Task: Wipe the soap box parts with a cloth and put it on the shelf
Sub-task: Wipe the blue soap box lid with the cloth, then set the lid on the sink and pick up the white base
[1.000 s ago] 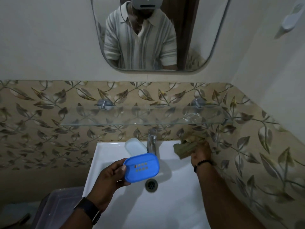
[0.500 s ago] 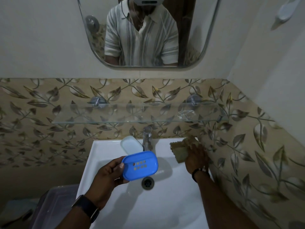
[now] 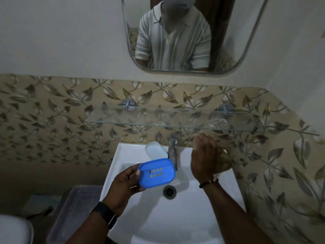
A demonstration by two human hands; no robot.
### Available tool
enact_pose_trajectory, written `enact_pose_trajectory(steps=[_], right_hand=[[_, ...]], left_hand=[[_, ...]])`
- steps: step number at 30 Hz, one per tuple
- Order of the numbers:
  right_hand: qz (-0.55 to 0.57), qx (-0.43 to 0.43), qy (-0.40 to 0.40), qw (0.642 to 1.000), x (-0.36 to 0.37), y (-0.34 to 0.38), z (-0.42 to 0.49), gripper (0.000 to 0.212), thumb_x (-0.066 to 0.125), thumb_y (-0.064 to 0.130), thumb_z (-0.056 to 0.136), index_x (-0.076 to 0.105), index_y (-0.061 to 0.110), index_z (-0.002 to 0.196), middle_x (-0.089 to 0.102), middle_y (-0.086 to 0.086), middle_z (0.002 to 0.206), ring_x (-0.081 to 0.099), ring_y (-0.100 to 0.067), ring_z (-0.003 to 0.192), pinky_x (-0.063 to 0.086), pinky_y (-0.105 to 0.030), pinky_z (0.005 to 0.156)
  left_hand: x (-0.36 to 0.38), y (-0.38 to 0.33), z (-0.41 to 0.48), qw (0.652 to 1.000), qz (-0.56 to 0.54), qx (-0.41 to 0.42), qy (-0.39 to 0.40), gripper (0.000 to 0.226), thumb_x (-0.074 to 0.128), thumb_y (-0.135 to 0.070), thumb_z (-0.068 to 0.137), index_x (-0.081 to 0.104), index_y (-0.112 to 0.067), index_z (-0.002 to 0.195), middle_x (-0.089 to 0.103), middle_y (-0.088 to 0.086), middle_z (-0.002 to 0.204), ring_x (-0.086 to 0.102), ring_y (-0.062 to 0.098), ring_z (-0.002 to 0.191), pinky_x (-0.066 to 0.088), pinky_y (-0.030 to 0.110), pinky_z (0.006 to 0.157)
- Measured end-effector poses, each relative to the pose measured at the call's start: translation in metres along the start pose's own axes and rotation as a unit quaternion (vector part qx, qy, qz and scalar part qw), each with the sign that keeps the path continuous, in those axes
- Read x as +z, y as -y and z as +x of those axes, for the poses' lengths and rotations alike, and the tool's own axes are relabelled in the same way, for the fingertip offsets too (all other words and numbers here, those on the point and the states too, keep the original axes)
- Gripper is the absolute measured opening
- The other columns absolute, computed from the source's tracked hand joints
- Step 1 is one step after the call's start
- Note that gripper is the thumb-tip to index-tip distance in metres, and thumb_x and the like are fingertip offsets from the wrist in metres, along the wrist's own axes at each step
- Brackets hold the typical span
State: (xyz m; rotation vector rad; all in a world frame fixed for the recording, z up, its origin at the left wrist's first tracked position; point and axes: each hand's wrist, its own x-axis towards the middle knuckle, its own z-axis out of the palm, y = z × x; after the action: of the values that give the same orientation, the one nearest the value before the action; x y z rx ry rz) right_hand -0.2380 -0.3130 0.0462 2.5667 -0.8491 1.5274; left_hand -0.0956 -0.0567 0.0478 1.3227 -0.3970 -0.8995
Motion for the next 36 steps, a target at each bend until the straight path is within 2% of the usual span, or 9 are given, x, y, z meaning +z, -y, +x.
enact_pose_trajectory(steps=[7,10,15,18,23,27,31,33,36], right_hand=[[0.069,-0.147,0.069,0.984,0.031,0.077,0.006,0.071,0.054,0.009,0.092,0.023,0.017,0.155,0.033,-0.003,0.155,0.035,-0.024,0.141,0.029,-0.040,0.114],[0.072,-0.168,0.106,0.978,0.045,0.092,-0.002,0.066,0.053,0.007,0.091,0.030,0.014,0.152,0.041,-0.006,0.149,0.039,-0.025,0.138,0.029,-0.036,0.115],[0.088,-0.204,0.196,0.955,0.063,0.110,-0.015,0.045,0.063,-0.003,0.079,0.064,0.002,0.124,0.069,-0.013,0.115,0.065,-0.031,0.105,0.055,-0.039,0.091],[0.021,-0.173,0.291,0.941,0.066,0.116,-0.017,0.043,0.072,-0.001,0.073,0.068,0.003,0.116,0.070,-0.010,0.102,0.067,-0.029,0.092,0.056,-0.036,0.077],[-0.082,-0.135,0.388,0.908,0.074,0.120,-0.019,0.040,0.039,-0.004,0.087,0.058,0.006,0.120,0.062,-0.013,0.114,0.057,-0.033,0.110,0.046,-0.042,0.094],[-0.091,-0.122,0.414,0.898,0.078,0.110,-0.019,0.040,0.034,-0.001,0.091,0.053,0.008,0.125,0.058,-0.012,0.122,0.051,-0.032,0.118,0.043,-0.042,0.098],[0.105,-0.037,0.308,0.945,0.073,0.116,-0.014,0.022,0.049,0.019,0.101,0.067,0.012,0.090,0.068,-0.007,0.089,0.059,-0.023,0.084,0.046,-0.037,0.074],[0.259,0.102,0.301,0.912,0.070,0.130,-0.009,0.036,0.052,0.030,0.101,0.056,0.016,0.068,0.060,0.000,0.069,0.053,-0.017,0.066,0.044,-0.035,0.063],[0.329,0.162,0.355,0.860,0.072,0.143,-0.006,0.024,0.059,0.034,0.097,0.071,0.017,0.085,0.066,0.004,0.078,0.062,-0.017,0.071,0.054,-0.038,0.072]], left_hand=[[-0.033,-0.001,-0.018,0.999,-0.018,0.009,-0.041,0.034,0.062,-0.036,0.086,0.076,-0.029,0.116,0.077,0.005,0.121,0.074,0.021,0.105,0.059,0.041,0.083],[-0.048,-0.002,-0.028,0.997,-0.032,0.010,-0.073,0.035,0.064,-0.035,0.084,0.076,-0.026,0.116,0.077,0.008,0.119,0.075,0.021,0.102,0.056,0.045,0.086],[-0.066,-0.002,-0.039,0.993,-0.045,0.010,-0.106,0.034,0.065,-0.034,0.085,0.076,-0.023,0.115,0.077,0.010,0.118,0.076,0.023,0.103,0.059,0.042,0.082],[-0.068,-0.003,-0.041,0.992,-0.053,0.012,-0.112,0.035,0.066,-0.034,0.084,0.076,-0.021,0.115,0.078,0.011,0.118,0.076,0.024,0.103,0.061,0.038,0.078],[-0.074,-0.002,-0.042,0.992,-0.050,0.014,-0.116,0.040,0.066,-0.036,0.085,0.074,-0.018,0.120,0.076,0.013,0.121,0.072,0.032,0.112,0.056,0.046,0.087],[-0.076,-0.002,-0.038,0.992,-0.045,0.005,-0.117,0.041,0.064,-0.033,0.087,0.071,-0.015,0.123,0.077,0.012,0.119,0.073,0.029,0.109,0.057,0.046,0.088],[-0.070,-0.006,-0.027,0.989,-0.048,0.004,-0.137,0.032,0.062,-0.030,0.091,0.073,-0.016,0.117,0.081,0.007,0.108,0.078,0.018,0.093,0.064,0.032,0.071],[-0.066,-0.009,-0.017,0.985,-0.052,0.001,-0.162,0.022,0.060,-0.025,0.096,0.073,-0.017,0.113,0.082,0.005,0.101,0.078,0.015,0.083,0.061,0.029,0.067],[-0.062,-0.016,0.002,0.976,-0.069,-0.015,-0.207,0.017,0.058,-0.022,0.102,0.071,-0.016,0.110,0.076,0.007,0.098,0.071,0.015,0.077,0.056,0.031,0.070]])
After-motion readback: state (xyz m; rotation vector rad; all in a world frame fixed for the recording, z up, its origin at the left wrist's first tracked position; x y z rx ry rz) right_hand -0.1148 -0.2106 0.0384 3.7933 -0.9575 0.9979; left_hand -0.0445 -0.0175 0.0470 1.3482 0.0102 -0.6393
